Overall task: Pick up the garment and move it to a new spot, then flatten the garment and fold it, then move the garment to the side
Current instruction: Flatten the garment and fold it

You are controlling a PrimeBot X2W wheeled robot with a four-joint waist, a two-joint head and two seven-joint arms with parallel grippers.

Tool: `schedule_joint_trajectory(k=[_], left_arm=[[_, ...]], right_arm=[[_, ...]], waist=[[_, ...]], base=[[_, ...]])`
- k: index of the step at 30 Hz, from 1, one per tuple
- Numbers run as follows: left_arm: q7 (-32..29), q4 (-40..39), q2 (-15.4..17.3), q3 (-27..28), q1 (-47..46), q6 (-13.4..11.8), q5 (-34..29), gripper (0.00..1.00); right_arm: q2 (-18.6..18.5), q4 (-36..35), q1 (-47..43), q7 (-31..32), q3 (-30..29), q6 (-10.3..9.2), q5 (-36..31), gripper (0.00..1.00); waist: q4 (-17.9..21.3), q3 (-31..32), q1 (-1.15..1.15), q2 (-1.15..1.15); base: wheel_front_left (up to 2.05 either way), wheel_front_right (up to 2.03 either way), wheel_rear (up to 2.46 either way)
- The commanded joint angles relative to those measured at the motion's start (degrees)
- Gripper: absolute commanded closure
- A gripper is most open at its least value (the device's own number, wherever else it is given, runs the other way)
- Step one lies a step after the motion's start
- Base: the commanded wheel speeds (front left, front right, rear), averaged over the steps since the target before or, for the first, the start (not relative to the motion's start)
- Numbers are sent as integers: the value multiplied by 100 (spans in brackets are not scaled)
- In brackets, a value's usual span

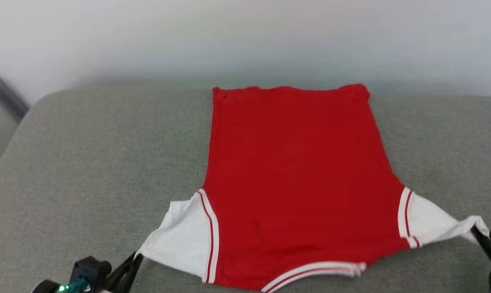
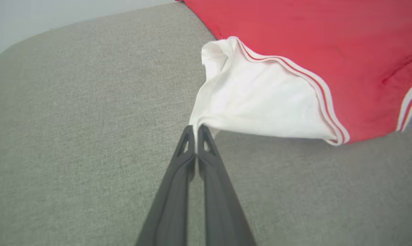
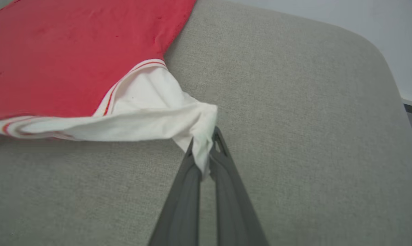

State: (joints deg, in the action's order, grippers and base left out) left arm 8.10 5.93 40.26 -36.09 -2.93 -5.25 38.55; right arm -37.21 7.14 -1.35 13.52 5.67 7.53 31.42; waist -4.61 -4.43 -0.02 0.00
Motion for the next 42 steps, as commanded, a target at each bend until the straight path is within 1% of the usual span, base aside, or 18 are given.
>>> schedule_joint_trajectory(k=[1, 4, 6, 11, 13, 14, 15, 16, 20, 22, 23, 24, 27, 31, 33, 34, 38, 42], left_arm=[[-24, -35, 103, 7, 247, -89, 42, 100], [-33, -98, 176, 20, 576, -189, 167, 100], [-88, -154, 241, 23, 745, -205, 264, 100], [-204, -267, 333, -52, 903, -173, 312, 100], [-275, -300, 305, -124, 929, -128, 334, 100], [-294, -308, 298, -152, 919, -101, 329, 100], [-314, -320, 288, -165, 895, -91, 314, 100], [-321, -336, 274, -181, 871, -69, 317, 100], [-430, -507, 335, -226, 778, 22, 345, 100], [-501, -679, 394, -256, 730, 66, 310, 100], [-556, -794, 474, -325, 671, 113, 174, 100], [-634, -899, 543, -391, 638, 127, 76, 100], [-829, -1264, 555, -454, 485, 124, -14, 100], [-1096, -1782, 652, -457, 232, 117, -136, 100], [-1230, -2038, 678, -486, 96, 147, -206, 100], [-1424, -2402, 670, -548, -113, 217, -288, 100], [-1637, -2777, 647, -592, -378, 261, -427, 100], [-1781, -3019, 548, -661, -625, 323, -567, 100]], right_arm=[[-76, -121, -261, 82, 35, -8, 126, 100], [-316, -330, -631, 334, 203, -8, 250, 100], [-432, -438, -837, 479, 206, -8, 399, 100], [-557, -610, -1208, 707, 241, -8, 629, 100], [-537, -606, -1317, 856, 285, -8, 711, 100], [-518, -585, -1346, 954, 309, -8, 736, 98], [-539, -648, -1336, 983, 355, -6, 720, 18], [-526, -664, -1308, 1002, 342, -9, 742, 0], [-466, -689, -1163, 1336, 218, -6, 962, 0], [-558, -769, -1069, 1747, 172, -6, 962, 0], [-575, -879, -935, 1931, 121, -4, 976, 0], [-563, -983, -781, 2099, 32, -5, 1009, 0], [-481, -1288, -312, 2740, -207, -5, 1012, 0], [-384, -1561, 535, 3675, -475, -5, 910, 0], [-254, -1500, 951, 4169, -668, -5, 880, 0], [-169, -1305, 1625, 4892, -902, -5, 680, 0], [-35, -948, 2539, 5728, -1228, -5, 299, 0], [11, -705, 3378, 6395, -1442, -5, -159, 0]], waist=[[71, 175, 2, 0], [101, 283, 2, 0], [119, 315, 2, 0], [118, 333, 2, 0], [118, 332, 2, 0], [116, 325, 2, 0], [112, 313, 2, 0], [102, 295, 2, 0], [22, 213, 2, 0], [-25, 134, 2, 0], [-57, 74, 2, 0], [-96, 15, 2, 0], [-265, -246, 2, 0], [-595, -691, 2, 0], [-796, -911, 2, 0], [-1100, -1218, 2, 0], [-1441, -1671, 2, 0], [-1748, -2100, 2, 0]], base=[[0, 0, 0], [0, 0, 0], [0, 0, 0], [0, 0, 0], [0, 0, 0], [0, 0, 0], [0, 0, 0], [0, 0, 0], [0, 0, 0], [0, 0, 0], [0, 0, 0], [0, 0, 0], [0, 0, 0], [0, 0, 0], [0, 0, 0], [0, 0, 0], [0, 0, 0], [0, 0, 0]])
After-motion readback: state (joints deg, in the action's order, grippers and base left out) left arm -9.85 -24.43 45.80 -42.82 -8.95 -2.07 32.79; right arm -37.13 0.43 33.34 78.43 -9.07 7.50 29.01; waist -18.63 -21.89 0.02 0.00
